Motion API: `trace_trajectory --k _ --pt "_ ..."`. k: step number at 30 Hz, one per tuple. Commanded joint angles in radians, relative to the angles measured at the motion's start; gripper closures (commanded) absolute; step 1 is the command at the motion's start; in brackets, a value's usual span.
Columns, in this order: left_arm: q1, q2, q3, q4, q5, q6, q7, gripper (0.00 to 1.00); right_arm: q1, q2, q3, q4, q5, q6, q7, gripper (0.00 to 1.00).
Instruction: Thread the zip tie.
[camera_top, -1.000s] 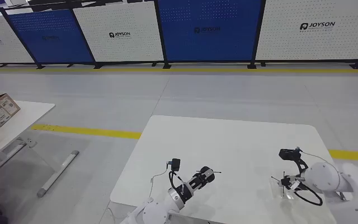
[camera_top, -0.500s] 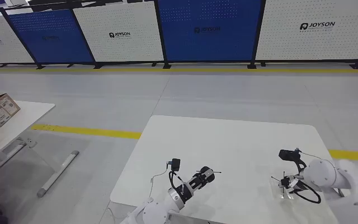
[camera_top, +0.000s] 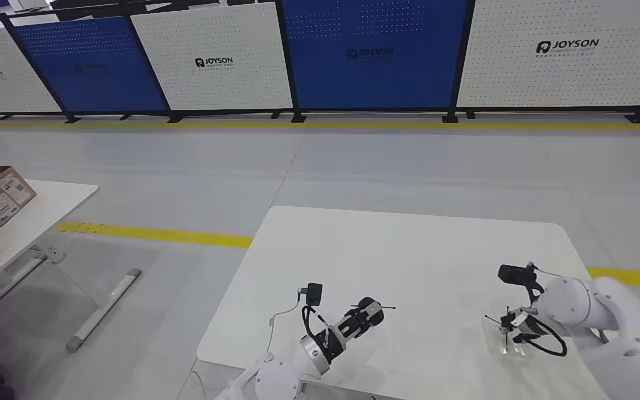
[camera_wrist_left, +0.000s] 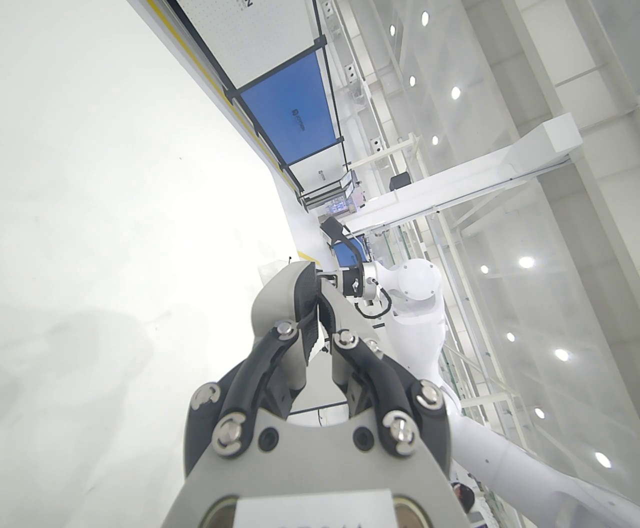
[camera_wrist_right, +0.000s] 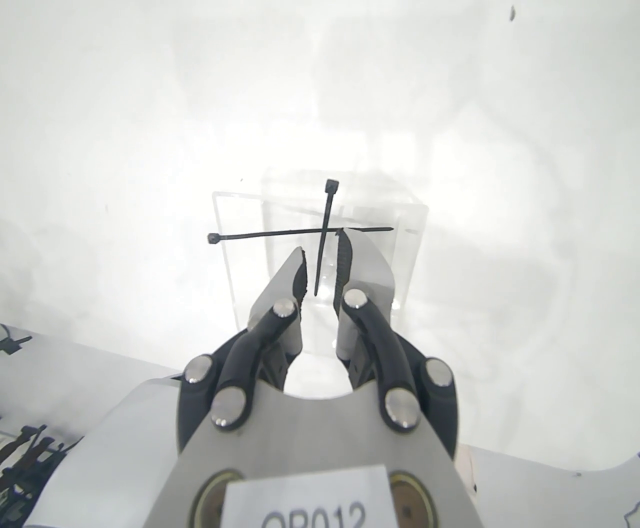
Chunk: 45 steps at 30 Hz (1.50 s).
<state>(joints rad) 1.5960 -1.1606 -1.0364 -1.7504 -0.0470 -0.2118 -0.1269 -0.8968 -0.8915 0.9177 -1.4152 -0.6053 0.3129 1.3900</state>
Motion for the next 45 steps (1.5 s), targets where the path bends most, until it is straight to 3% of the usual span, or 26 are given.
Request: trace_trajectory --k 1,18,22,30,38,45 --pt "0.000 0.000 0.000 0.000 0.000 0.000 0.000 1.00 0.005 -0.001 -0.008 0.004 0.001 0.004 0.000 0.83" --pt "0.000 0.000 0.000 0.000 0.000 0.000 0.000 1.00 0.052 -0.018 -0.066 0.052 0.001 0.027 0.000 0.85" --pt "0.000 0.000 0.000 0.000 0.000 0.000 0.000 1.00 0.059 -0.022 -0.075 0.061 -0.002 0.027 0.000 1.00" --pt "0.000 0.000 0.000 0.000 0.000 0.000 0.000 1.00 0.057 -0.024 -0.074 0.065 0.002 0.027 0.000 1.00" --pt "0.000 0.000 0.000 0.000 0.000 0.000 0.000 1.00 0.009 -0.005 -0.014 0.012 0.003 0.027 -0.014 1.00" --pt "0.000 0.000 0.000 0.000 0.000 0.000 0.000 1.00 -0.107 0.029 0.125 -0.091 -0.009 0.027 -0.091 1.00"
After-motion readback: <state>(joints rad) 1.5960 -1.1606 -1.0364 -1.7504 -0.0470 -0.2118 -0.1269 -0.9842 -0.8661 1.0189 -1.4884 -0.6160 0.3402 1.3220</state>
